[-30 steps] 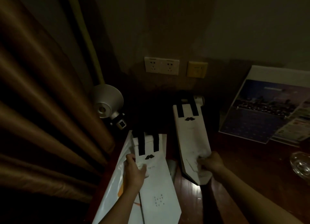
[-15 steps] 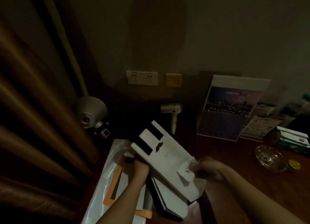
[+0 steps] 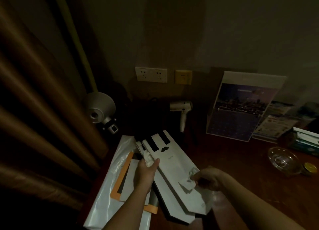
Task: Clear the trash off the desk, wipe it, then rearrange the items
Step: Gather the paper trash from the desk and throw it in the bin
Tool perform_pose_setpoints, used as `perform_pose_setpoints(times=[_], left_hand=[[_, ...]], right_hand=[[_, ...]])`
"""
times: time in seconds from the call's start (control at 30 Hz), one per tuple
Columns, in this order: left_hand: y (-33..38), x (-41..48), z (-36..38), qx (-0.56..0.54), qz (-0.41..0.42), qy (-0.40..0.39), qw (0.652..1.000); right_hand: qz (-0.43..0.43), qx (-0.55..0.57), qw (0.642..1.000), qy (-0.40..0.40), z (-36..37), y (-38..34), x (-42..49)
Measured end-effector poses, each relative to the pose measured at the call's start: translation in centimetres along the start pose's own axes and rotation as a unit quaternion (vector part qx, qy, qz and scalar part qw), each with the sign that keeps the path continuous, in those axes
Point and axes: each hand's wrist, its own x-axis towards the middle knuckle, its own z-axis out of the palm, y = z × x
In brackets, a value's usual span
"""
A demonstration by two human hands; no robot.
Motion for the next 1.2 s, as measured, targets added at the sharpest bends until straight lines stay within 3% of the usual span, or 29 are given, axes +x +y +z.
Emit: perform_pose_setpoints(times=[0.2,0.33,0.5,0.7,0.9,1.2], left_hand=[[1.9,-0.7,-0.2,0.003,0.023,0.024,0.999],[3.7,-1.6,0.2,-0.013,0.047,0.049,0.998],[5.0,-4.8,1.7,-0.02,0.059,0.061,0.996],[5.4,-9.6,6.3,-0.032,0.081,0.052,0.995],[5.8,-12.8,12.4,-0.025,0.097,-0.018,0.995],[6.6,-16.5,24.2,0.066,0.144,-0.219,0.963]], right_hand=[[-0.021,0.004,1.0,-0.022,-0.5,-0.4,-0.6],[-0.129,0.005,0.992,0.013,-1.4,-1.3,-1.9],[-0.181,0.02,0.983,0.031,-3.3,-1.1,-4.2],[-0.237,-0.034,0.964,0.114,-8.2,1.0,-7.3],[-0.261,-0.098,0.94,0.199,-14.6,4.2,-9.8],[-0.241,-0.032,0.906,0.348,-21.5,11.8,-15.9]])
